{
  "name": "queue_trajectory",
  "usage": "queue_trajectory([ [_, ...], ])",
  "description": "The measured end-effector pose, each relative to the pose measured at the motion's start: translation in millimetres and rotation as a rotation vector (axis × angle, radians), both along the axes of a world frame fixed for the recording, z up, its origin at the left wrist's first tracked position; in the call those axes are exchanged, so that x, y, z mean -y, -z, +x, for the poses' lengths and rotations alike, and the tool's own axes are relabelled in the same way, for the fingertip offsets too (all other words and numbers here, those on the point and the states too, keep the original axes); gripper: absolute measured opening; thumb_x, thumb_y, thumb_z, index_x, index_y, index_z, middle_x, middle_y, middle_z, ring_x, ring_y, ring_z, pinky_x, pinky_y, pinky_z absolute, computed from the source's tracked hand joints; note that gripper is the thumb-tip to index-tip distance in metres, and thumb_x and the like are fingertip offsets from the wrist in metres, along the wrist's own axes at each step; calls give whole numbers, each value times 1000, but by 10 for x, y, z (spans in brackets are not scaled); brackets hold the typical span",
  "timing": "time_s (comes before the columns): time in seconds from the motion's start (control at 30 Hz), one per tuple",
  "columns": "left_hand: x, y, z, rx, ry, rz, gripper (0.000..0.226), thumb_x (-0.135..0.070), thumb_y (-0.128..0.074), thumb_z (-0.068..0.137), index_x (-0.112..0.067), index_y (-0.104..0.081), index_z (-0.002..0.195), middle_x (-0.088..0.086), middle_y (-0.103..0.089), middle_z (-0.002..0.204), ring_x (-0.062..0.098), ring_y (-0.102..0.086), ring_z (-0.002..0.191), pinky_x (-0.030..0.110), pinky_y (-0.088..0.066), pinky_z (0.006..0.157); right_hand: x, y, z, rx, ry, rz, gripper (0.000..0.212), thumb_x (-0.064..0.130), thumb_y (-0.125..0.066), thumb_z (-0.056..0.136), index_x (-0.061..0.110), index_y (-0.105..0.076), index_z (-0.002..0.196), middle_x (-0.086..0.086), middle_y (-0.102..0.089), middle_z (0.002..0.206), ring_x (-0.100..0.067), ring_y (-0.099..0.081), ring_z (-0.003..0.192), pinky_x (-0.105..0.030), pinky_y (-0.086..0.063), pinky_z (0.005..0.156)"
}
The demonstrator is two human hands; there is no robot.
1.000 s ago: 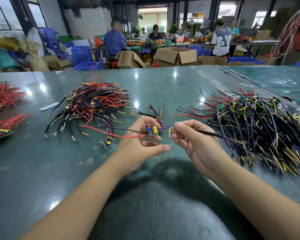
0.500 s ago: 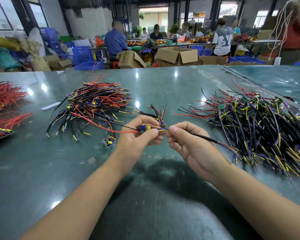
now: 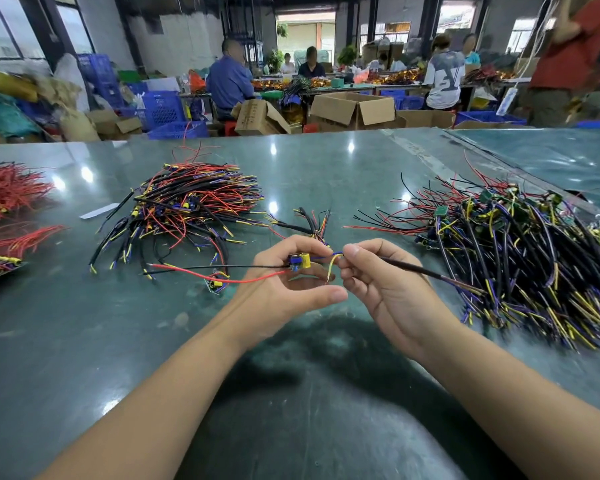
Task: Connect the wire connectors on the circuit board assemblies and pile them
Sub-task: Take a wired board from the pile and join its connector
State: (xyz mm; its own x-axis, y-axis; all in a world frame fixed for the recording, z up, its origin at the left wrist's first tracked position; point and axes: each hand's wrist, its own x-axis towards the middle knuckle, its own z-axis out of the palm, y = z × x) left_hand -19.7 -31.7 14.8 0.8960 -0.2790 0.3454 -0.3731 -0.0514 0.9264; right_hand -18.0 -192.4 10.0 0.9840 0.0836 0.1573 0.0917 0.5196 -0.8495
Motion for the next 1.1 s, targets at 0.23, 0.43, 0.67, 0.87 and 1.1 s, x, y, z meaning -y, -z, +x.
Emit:
queue_trajectory([
  [0.23, -12, -2, 42, 18, -80, -33, 19, 0, -65, 80, -10, -67, 95, 10, -73, 91, 19, -71, 82, 27, -56, 78, 3, 20, 26, -7, 33, -90, 13, 14, -70, 66, 9, -60, 72, 0, -63, 62, -6, -56, 59, -14, -41, 51],
  [0.43, -53, 3, 77, 28, -110, -44, 26, 10, -61, 83, -13, -70, 86, -4, -71, 73, 9, -69, 70, 15, -52, 68, 36, -1, 29, -22, -12, -90, 10, 11, -69, 64, 6, -62, 69, -7, -66, 62, -10, -64, 59, -15, -50, 58],
  [0.67, -130, -5, 111, -183, 112, -296, 23, 0, -62, 73, -19, -75, 73, 0, -69, 67, 8, -64, 60, 19, -53, 64, 83, -71, -31, -53, -229, -52, 10, 7, -66, 69, 12, -70, 62, -4, -68, 66, -8, -67, 63, -13, -52, 61],
  [0.87, -126, -11, 88, -201, 225, -340, 28, 3, -58, 74, -18, -76, 74, 0, -69, 67, 7, -65, 62, 19, -54, 62, 126, -134, -80, -16, -349, -67, 10, 10, -76, 59, 18, -70, 57, 0, -70, 69, -6, -67, 64, -13, -52, 62],
  [1.1, -108, 1, 80, -166, 81, -191, 20, -6, -66, 73, -22, -76, 79, -1, -69, 72, 9, -65, 69, 20, -53, 70, 48, -64, -20, -45, -179, -110, 4, 11, -72, 61, 14, -69, 62, -3, -66, 65, -9, -65, 62, -15, -52, 62],
])
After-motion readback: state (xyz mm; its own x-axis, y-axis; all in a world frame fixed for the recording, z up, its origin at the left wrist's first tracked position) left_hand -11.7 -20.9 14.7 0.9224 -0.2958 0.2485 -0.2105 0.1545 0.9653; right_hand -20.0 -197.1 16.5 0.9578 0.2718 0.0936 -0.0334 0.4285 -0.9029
